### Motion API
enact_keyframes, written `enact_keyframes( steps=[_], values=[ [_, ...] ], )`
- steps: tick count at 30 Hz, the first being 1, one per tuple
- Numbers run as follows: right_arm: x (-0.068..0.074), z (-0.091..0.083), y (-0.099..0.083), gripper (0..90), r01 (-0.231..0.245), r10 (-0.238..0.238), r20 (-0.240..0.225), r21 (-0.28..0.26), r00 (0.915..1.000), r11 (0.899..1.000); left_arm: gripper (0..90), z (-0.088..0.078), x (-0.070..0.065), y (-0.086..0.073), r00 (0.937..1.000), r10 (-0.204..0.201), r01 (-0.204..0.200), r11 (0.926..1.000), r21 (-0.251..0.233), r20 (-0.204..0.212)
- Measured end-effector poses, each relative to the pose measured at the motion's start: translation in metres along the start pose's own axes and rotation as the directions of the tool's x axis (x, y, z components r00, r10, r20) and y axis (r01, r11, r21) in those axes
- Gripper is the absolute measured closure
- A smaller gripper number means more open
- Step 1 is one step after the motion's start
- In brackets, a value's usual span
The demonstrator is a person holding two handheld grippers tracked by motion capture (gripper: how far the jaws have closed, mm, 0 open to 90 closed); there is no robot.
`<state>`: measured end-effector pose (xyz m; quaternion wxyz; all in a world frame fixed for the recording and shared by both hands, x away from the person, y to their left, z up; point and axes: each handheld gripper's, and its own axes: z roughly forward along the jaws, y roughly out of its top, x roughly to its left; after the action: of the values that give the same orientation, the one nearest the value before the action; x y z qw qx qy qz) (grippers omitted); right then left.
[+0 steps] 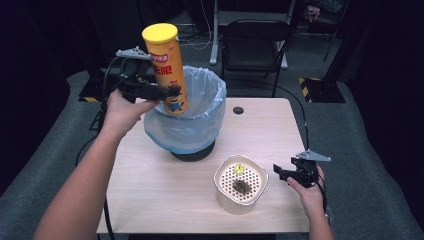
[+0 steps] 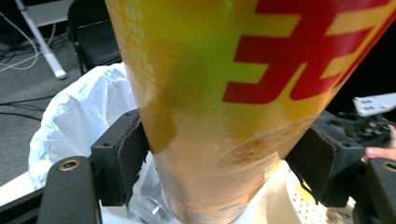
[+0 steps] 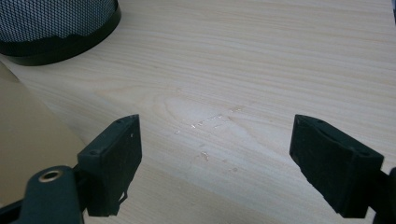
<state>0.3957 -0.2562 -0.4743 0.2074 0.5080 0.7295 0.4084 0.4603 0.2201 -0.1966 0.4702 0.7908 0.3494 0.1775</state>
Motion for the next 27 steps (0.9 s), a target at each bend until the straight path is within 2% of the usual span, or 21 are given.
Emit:
enact_keyframes(
  steps=[3, 4, 6, 8, 11, 14, 17, 20, 21, 22, 27],
  values=[
    [0.0, 0.0, 0.0, 16.6, 0.016, -0.016, 0.003, -0.002, 0.9999, 1.0, 24.5, 0.017, 0.006, 0.0, 0.9995, -0.006, 0.006, 0.9999, 0.012, -0.03],
    [0.0, 0.0, 0.001, 16.7, 0.008, -0.008, 0.003, -0.006, 1.0, 1.0, 24.5, 0.017, 0.006, 0.0, 0.9995, -0.006, 0.006, 0.9999, 0.012, -0.03],
    [0.0, 0.0, 0.0, 16.7, 0.009, -0.009, 0.005, -0.004, 1.0, 1.0, 24.5, 0.03, 0.007, -0.002, 0.9991, 0.004, -0.003, 0.9997, 0.026, -0.042],
    [0.0, 0.001, 0.0, 16.7, 0.003, -0.003, -0.001, -0.004, 1.0, 1.0, 24.5, 0.034, 0.008, -0.003, 0.9989, 0.001, 0.0, 0.9997, 0.023, -0.047],
    [0.0, 0.002, 0.0, 16.7, 0.009, -0.009, -0.002, -0.002, 1.0, 1.0, 24.5, 0.05, 0.015, -0.01, 0.9981, -0.046, 0.047, 0.9983, 0.034, -0.041],
    [0.0, 0.003, 0.0, 16.7, 0.022, -0.022, -0.001, -0.001, 0.9998, 1.0, 24.4, 0.06, 0.018, -0.014, 0.9975, -0.045, 0.048, 0.9976, 0.049, -0.054],
    [0.001, 0.003, 0.0, 16.7, 0.022, -0.022, -0.004, 0.001, 0.9998, 1.0, 24.2, 0.065, 0.019, -0.016, 0.9975, -0.037, 0.041, 0.9966, 0.072, -0.06],
    [0.001, 0.004, -0.001, 16.7, 0.021, -0.021, -0.007, 0.002, 0.9998, 1.0, 23.9, 0.073, 0.022, -0.018, 0.9962, -0.058, 0.065, 0.9907, 0.119, -0.065],
    [0.001, 0.004, -0.001, 16.7, 0.021, -0.021, -0.007, 0.002, 0.9998, 1.0, 23.6, 0.073, 0.022, -0.018, 0.9962, -0.058, 0.065, 0.9907, 0.119, -0.065],
    [0.001, 0.004, -0.001, 16.7, 0.018, -0.018, -0.008, 0.004, 0.9998, 1.0, 21.1, 0.074, 0.022, -0.019, 0.9946, -0.073, 0.083, 0.9873, 0.135, -0.073],
    [0.001, 0.003, -0.001, 16.7, 0.015, -0.015, -0.008, -0.001, 0.9999, 1.0, 14.6, 0.068, 0.023, -0.019, 0.9946, -0.062, 0.071, 0.9918, 0.106, -0.083]
  ],
)
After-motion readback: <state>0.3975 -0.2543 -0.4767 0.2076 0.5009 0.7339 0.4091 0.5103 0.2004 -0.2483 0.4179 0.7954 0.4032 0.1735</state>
